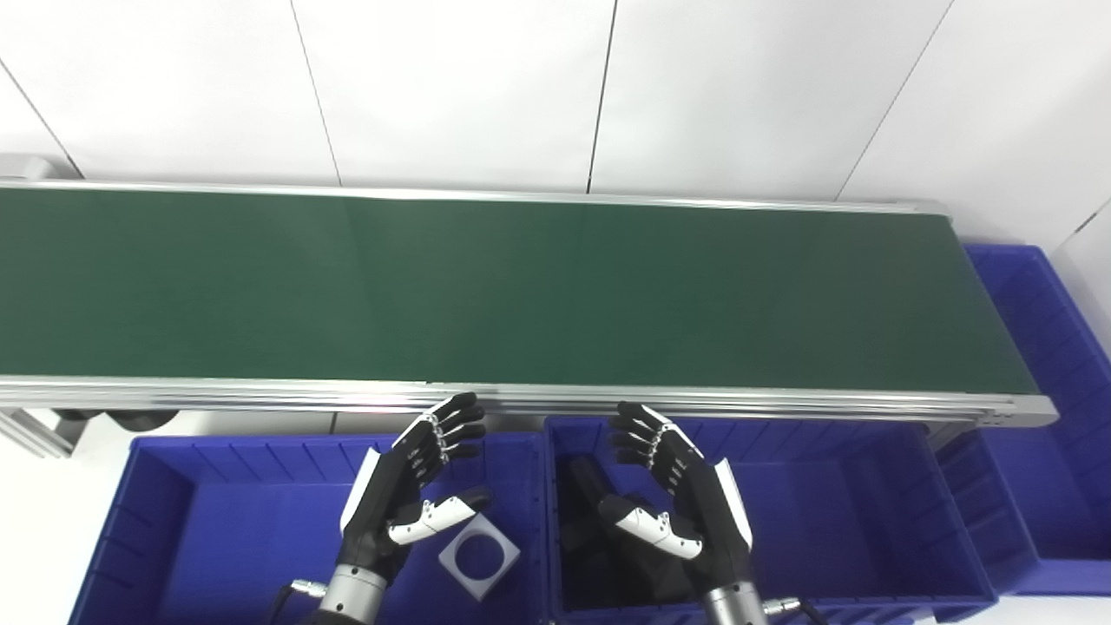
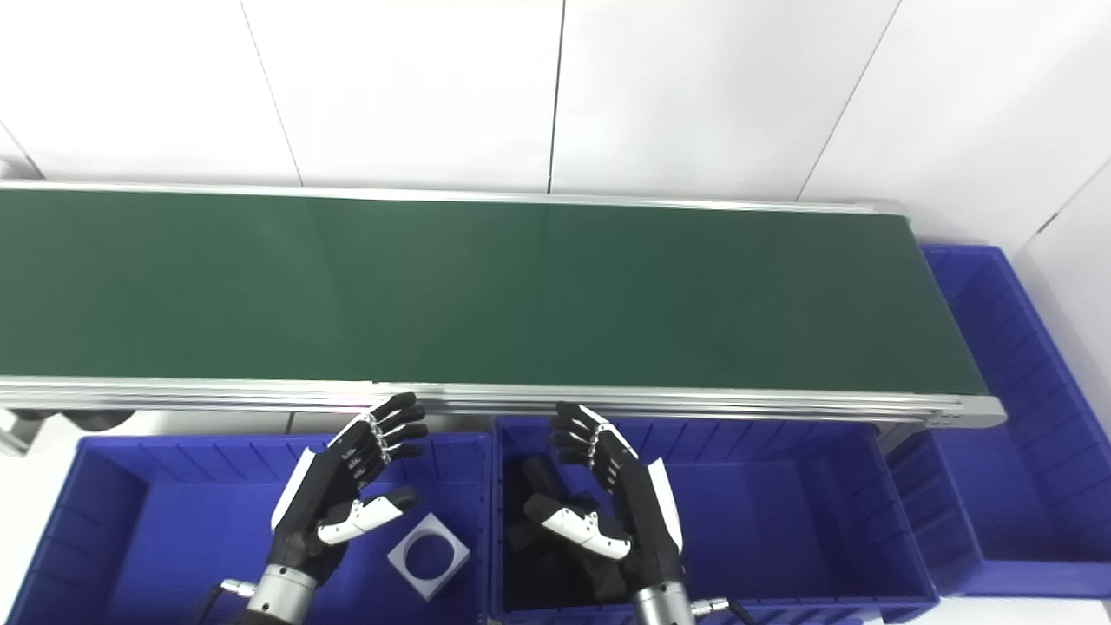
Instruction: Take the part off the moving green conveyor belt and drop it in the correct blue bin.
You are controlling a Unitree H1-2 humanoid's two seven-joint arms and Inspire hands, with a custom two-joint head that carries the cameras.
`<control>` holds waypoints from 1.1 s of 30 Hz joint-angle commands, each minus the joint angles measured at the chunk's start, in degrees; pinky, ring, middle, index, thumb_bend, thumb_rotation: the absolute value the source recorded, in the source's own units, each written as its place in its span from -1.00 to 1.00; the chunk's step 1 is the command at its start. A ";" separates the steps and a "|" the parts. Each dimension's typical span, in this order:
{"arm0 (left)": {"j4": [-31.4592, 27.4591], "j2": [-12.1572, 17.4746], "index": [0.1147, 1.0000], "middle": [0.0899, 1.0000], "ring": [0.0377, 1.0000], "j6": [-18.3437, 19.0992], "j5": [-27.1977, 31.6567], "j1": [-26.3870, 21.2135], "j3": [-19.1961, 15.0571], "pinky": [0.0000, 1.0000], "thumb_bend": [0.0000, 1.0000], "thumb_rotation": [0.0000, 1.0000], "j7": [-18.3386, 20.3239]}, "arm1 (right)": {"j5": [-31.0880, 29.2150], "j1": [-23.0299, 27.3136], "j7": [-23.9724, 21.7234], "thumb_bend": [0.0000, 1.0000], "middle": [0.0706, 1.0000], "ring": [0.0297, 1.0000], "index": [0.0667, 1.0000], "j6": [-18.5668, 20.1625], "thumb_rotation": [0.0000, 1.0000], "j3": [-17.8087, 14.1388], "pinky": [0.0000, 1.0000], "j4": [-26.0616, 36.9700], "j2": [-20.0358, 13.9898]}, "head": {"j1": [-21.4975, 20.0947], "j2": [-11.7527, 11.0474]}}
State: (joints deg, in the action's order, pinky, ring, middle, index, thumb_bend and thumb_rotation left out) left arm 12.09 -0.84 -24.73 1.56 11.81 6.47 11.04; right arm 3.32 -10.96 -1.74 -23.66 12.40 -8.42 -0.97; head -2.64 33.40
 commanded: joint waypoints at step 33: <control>-7.04 1.54 0.69 0.66 0.57 -2.11 0.70 3.23 1.52 0.50 0.64 -0.27 0.59 | 0.58 -1.35 0.20 0.62 0.58 0.51 0.64 -3.22 -0.12 0.20 0.45 3.77 -0.28 | -0.58 0.51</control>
State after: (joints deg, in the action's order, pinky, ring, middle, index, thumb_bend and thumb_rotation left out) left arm 6.64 0.64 -24.80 1.84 15.14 7.77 11.16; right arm 3.93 -12.52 -1.61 -23.69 12.68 -6.02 -1.30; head -3.25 33.93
